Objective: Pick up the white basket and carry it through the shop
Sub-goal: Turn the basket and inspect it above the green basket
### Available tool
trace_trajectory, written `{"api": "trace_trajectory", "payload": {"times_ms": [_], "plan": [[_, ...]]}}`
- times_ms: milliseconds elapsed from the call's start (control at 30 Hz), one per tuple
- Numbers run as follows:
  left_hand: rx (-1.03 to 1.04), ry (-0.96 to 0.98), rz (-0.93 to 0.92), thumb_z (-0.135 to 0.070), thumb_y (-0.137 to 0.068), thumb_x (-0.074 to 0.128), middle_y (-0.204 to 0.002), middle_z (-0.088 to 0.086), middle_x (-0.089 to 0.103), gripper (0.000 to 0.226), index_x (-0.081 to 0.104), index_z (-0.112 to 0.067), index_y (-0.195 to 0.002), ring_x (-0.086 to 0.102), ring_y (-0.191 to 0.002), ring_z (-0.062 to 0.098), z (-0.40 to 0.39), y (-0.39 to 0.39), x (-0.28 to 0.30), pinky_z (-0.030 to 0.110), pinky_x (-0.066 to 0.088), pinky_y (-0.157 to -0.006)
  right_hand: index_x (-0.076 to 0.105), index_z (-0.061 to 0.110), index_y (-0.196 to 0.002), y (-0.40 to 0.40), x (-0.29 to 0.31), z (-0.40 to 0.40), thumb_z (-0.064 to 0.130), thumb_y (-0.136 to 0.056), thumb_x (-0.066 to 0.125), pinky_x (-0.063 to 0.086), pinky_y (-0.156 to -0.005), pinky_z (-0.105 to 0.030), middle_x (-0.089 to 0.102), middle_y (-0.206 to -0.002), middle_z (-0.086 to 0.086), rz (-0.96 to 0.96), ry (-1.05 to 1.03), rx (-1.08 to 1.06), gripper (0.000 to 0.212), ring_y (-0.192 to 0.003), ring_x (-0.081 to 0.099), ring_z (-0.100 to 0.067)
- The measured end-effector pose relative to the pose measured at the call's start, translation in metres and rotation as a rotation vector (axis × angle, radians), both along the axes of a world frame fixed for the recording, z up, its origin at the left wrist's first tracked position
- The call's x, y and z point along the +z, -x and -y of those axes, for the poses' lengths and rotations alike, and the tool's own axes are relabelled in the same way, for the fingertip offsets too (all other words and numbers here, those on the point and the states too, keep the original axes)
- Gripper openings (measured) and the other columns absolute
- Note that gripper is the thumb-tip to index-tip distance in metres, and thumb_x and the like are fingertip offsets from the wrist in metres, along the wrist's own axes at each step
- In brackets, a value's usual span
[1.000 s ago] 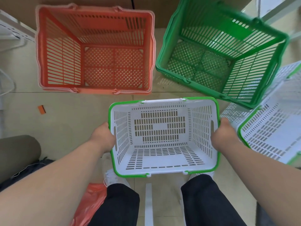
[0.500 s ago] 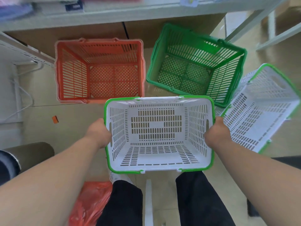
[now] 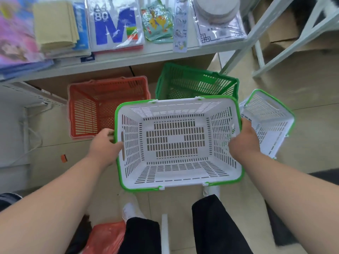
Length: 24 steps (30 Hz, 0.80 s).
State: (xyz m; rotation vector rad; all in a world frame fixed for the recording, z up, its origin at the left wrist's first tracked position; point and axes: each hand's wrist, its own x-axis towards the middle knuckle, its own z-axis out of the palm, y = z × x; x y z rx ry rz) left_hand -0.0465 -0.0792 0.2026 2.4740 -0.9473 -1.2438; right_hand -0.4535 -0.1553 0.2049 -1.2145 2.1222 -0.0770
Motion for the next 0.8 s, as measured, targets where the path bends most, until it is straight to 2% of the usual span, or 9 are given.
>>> {"api": "trace_trajectory", "payload": {"times_ms": [100, 200, 233, 300, 367, 400, 533, 667, 800], "plan": [[-0.027, 0.059, -0.064, -0.014, -0.076, 0.084, -0.116, -0.005, 0.074, 0.068, 0.063, -0.017, -0.141, 0.073, -0.104, 0.019, 0.014, 0.004, 0.022, 0.046, 0.059, -0.099, 0.032, 0.022, -0.160, 0.013, 0.016, 0.005, 0.005, -0.088, 0.067, 0.047, -0.092, -0.042, 0.052, -0.142, -0.017, 0.024, 0.053, -0.026, 0.081, -0.117, 0.056, -0.038], [-0.152, 0.183, -0.075, -0.036, -0.057, 0.078, -0.116, -0.011, 0.078, 0.082, 0.069, -0.029, -0.138, 0.075, -0.108, 0.011, 0.035, 0.011, 0.035, 0.039, 0.058, -0.102, 0.026, 0.026, -0.164, 0.025, 0.026, 0.009, 0.009, -0.087, 0.076, 0.045, -0.101, -0.043, 0.042, -0.152, -0.016, 0.016, 0.083, -0.074, 0.093, -0.130, 0.051, -0.038], [-0.184, 0.209, -0.082, -0.036, -0.059, 0.079, -0.116, -0.013, 0.079, 0.079, 0.070, -0.033, -0.137, 0.075, -0.108, 0.009, 0.044, 0.015, 0.038, 0.037, 0.057, -0.102, 0.022, 0.027, -0.165, 0.029, 0.028, 0.011, 0.011, -0.087, 0.077, 0.045, -0.104, -0.045, 0.039, -0.154, -0.016, 0.003, 0.091, -0.088, 0.096, -0.132, 0.050, -0.040], [-0.231, 0.244, -0.085, -0.022, -0.070, 0.085, -0.116, -0.014, 0.079, 0.067, 0.069, -0.050, -0.129, 0.075, -0.107, 0.007, 0.061, 0.023, 0.043, 0.038, 0.057, -0.104, 0.017, 0.030, -0.167, 0.035, 0.029, 0.015, 0.013, -0.088, 0.075, 0.046, -0.107, -0.048, 0.034, -0.157, -0.016, -0.015, 0.102, -0.114, 0.100, -0.134, 0.048, -0.041], [-0.263, 0.262, -0.100, -0.013, -0.075, 0.087, -0.117, -0.014, 0.079, 0.076, 0.062, -0.069, -0.120, 0.076, -0.109, 0.009, 0.078, 0.027, 0.040, 0.043, 0.058, -0.104, 0.012, 0.032, -0.168, 0.040, 0.031, 0.019, 0.015, -0.089, 0.072, 0.046, -0.107, -0.047, 0.032, -0.159, -0.015, -0.017, 0.111, -0.141, 0.101, -0.134, 0.048, -0.041], [-0.272, 0.257, -0.125, -0.012, -0.073, 0.088, -0.122, -0.014, 0.078, 0.083, 0.058, -0.072, -0.122, 0.075, -0.111, 0.011, 0.086, 0.028, 0.038, 0.046, 0.058, -0.105, 0.010, 0.033, -0.169, 0.042, 0.032, 0.022, 0.015, -0.089, 0.071, 0.047, -0.106, -0.047, 0.031, -0.159, -0.014, -0.019, 0.113, -0.157, 0.102, -0.133, 0.048, -0.040], [-0.339, 0.210, -0.211, -0.021, -0.065, 0.092, -0.147, -0.011, 0.068, 0.111, 0.035, -0.066, -0.149, 0.071, -0.119, 0.017, 0.119, 0.036, 0.039, 0.047, 0.055, -0.109, 0.005, 0.033, -0.169, 0.056, 0.038, 0.031, 0.028, -0.089, 0.074, 0.042, -0.112, -0.049, 0.031, -0.158, -0.017, -0.095, 0.096, -0.208, 0.106, -0.138, 0.043, -0.041], [-0.402, 0.241, -0.245, -0.017, -0.068, 0.088, -0.144, -0.013, 0.070, 0.105, 0.046, -0.046, -0.160, 0.073, -0.111, 0.018, 0.152, 0.048, 0.036, 0.047, 0.059, -0.104, 0.005, 0.030, -0.170, 0.064, 0.045, 0.036, 0.030, -0.089, 0.076, 0.039, -0.115, -0.051, 0.030, -0.159, -0.018, -0.098, 0.099, -0.272, 0.108, -0.139, 0.042, -0.042], [-0.496, 0.275, -0.189, -0.004, -0.077, 0.081, -0.135, -0.014, 0.075, 0.100, 0.047, -0.041, -0.163, 0.075, -0.100, 0.009, 0.181, 0.074, 0.041, 0.028, 0.057, -0.091, 0.007, 0.030, -0.169, 0.078, 0.046, 0.037, 0.031, -0.088, 0.075, 0.042, -0.112, -0.053, 0.034, -0.154, -0.018, -0.103, 0.118, -0.338, 0.106, -0.136, 0.045, -0.041]]}}
